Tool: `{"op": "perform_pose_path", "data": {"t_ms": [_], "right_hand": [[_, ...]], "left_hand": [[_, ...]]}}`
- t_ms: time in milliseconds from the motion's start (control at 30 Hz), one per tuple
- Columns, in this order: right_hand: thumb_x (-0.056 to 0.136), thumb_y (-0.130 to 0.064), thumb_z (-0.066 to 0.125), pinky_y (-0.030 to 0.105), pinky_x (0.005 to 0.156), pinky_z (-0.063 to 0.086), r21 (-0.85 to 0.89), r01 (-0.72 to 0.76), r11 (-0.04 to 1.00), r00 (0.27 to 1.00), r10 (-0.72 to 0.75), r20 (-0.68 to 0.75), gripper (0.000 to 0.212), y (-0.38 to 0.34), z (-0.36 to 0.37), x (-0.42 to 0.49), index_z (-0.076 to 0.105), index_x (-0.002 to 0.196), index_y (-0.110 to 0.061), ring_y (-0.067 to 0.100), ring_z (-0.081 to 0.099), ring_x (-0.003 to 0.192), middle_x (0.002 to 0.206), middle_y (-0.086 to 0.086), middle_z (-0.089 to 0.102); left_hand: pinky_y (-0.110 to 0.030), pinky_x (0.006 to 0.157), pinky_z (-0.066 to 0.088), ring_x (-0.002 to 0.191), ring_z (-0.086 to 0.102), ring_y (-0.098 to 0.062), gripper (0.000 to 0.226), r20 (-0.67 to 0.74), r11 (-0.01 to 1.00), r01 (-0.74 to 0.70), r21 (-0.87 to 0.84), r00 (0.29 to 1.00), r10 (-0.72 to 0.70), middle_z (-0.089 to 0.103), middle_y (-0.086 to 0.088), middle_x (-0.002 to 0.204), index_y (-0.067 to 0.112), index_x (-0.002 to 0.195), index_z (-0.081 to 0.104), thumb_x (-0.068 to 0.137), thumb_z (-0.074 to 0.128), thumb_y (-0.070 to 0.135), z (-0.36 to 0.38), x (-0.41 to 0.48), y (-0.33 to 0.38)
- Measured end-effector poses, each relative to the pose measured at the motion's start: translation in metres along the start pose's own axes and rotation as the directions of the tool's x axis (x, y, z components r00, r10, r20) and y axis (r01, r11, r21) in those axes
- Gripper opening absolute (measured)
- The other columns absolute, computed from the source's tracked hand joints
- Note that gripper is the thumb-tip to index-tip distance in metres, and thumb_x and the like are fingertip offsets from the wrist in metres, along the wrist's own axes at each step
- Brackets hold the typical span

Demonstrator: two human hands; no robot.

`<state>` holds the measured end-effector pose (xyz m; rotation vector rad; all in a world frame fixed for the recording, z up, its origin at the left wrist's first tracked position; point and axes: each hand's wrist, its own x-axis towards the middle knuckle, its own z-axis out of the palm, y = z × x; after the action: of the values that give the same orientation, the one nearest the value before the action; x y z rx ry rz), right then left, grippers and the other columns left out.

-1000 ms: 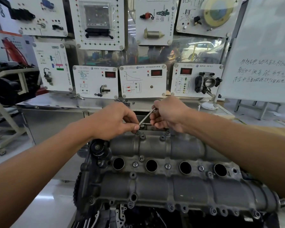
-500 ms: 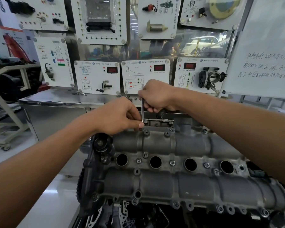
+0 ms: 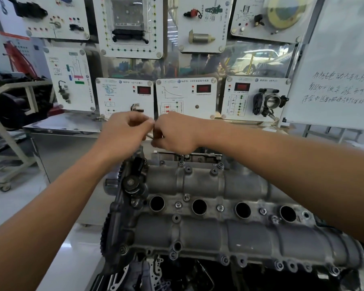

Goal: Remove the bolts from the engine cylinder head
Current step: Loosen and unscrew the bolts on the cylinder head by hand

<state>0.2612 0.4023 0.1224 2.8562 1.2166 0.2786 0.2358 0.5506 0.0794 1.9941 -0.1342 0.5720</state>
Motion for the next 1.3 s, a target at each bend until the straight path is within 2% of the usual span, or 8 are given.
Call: {"op": "perform_pose_path", "data": {"t_ms": [100, 233, 433, 500, 667, 900, 1133, 1300], "right_hand": [[0.095, -0.03, 0.061, 0.029, 0.061, 0.035, 0.032, 0.056, 0.998, 0.997, -0.058, 0.056, 0.043, -0.003, 0.002, -0.012, 0.047, 0.055, -0.024, 0.011, 0.043, 0.052, 0.053, -0.006, 0.046], [0.095, -0.027, 0.062, 0.032, 0.057, 0.037, 0.067, 0.117, 0.991, 0.988, -0.123, 0.098, 0.046, -0.005, 0.004, -0.022, 0.046, 0.054, -0.016, 0.016, 0.039, 0.049, 0.049, -0.001, 0.043], [0.097, -0.027, 0.061, 0.035, 0.064, 0.042, 0.089, 0.135, 0.987, 0.984, -0.144, 0.109, 0.04, -0.011, 0.0, -0.025, 0.053, 0.061, -0.012, 0.02, 0.042, 0.056, 0.055, 0.002, 0.048], [0.098, -0.029, 0.059, 0.034, 0.066, 0.047, 0.11, 0.103, 0.989, 0.992, -0.111, 0.067, 0.041, -0.01, -0.012, -0.028, 0.056, 0.06, -0.014, 0.017, 0.047, 0.052, 0.052, -0.002, 0.051], [0.1, -0.031, 0.056, 0.012, 0.045, 0.042, 0.408, -0.214, 0.888, 0.971, 0.238, -0.008, 0.041, 0.02, -0.036, -0.052, 0.067, 0.065, -0.012, 0.0, 0.048, 0.034, 0.046, -0.007, 0.062], [0.098, -0.025, 0.057, 0.024, 0.046, 0.022, 0.51, -0.669, 0.541, 0.724, 0.631, 0.279, 0.037, 0.057, -0.023, -0.089, 0.066, 0.065, -0.01, 0.013, 0.034, 0.041, 0.061, 0.007, 0.056], [0.102, -0.032, 0.047, 0.02, 0.046, 0.014, 0.488, -0.777, 0.398, 0.618, 0.631, 0.469, 0.038, 0.072, -0.015, -0.096, 0.062, 0.071, -0.014, 0.008, 0.03, 0.043, 0.063, 0.0, 0.048], [0.104, -0.03, 0.043, 0.017, 0.046, 0.015, 0.536, -0.775, 0.336, 0.614, 0.6, 0.512, 0.037, 0.077, -0.01, -0.092, 0.062, 0.078, -0.012, 0.007, 0.028, 0.048, 0.081, 0.002, 0.052]], "left_hand": [[-0.02, 0.058, 0.045, 0.065, 0.063, -0.004, 0.02, 0.142, 0.958, -0.118, 0.26, 0.986, 0.083, 0.072, 0.011, 0.072, 0.027, 0.079, 0.075, 0.094, 0.063, 0.033, -0.012, -0.005, -0.005], [-0.006, 0.055, 0.041, 0.061, 0.061, 0.0, 0.02, 0.289, 0.919, -0.231, 0.321, 0.947, 0.138, 0.072, 0.012, 0.069, 0.026, 0.078, 0.076, 0.091, 0.066, 0.038, -0.03, -0.013, -0.007], [-0.028, 0.057, 0.047, 0.066, 0.065, -0.021, 0.02, 0.456, 0.889, -0.321, 0.328, 0.878, 0.148, 0.073, 0.002, 0.073, 0.03, 0.079, 0.077, 0.088, 0.065, 0.043, -0.045, -0.02, -0.004], [-0.024, 0.055, 0.045, 0.063, 0.066, -0.007, 0.016, 0.37, 0.919, -0.29, 0.268, 0.911, 0.18, 0.074, 0.012, 0.075, 0.036, 0.082, 0.075, 0.085, 0.064, 0.047, -0.047, -0.017, 0.003], [-0.027, 0.058, 0.054, 0.067, 0.068, -0.012, 0.042, 0.184, 0.945, 0.028, -0.325, 0.982, 0.034, 0.078, -0.003, 0.087, 0.018, 0.131, 0.052, 0.092, 0.069, 0.023, -0.011, 0.001, 0.036], [-0.033, 0.065, 0.057, 0.075, 0.074, -0.022, 0.017, 0.538, 0.996, -0.088, 0.015, 0.84, 0.066, 0.078, -0.008, 0.083, 0.013, 0.098, 0.075, 0.087, 0.075, 0.026, 0.071, -0.011, 0.06], [-0.014, 0.057, 0.052, 0.067, 0.07, -0.011, 0.01, 0.556, 0.994, -0.108, -0.035, 0.824, 0.109, 0.077, 0.001, 0.075, 0.028, 0.079, 0.079, 0.079, 0.083, 0.019, 0.089, -0.018, 0.059], [-0.017, 0.068, 0.059, 0.076, 0.076, -0.013, 0.024, 0.568, 0.994, -0.098, -0.044, 0.816, 0.106, 0.078, -0.005, 0.08, 0.004, 0.098, 0.077, 0.075, 0.082, 0.001, 0.089, -0.013, 0.058]]}}
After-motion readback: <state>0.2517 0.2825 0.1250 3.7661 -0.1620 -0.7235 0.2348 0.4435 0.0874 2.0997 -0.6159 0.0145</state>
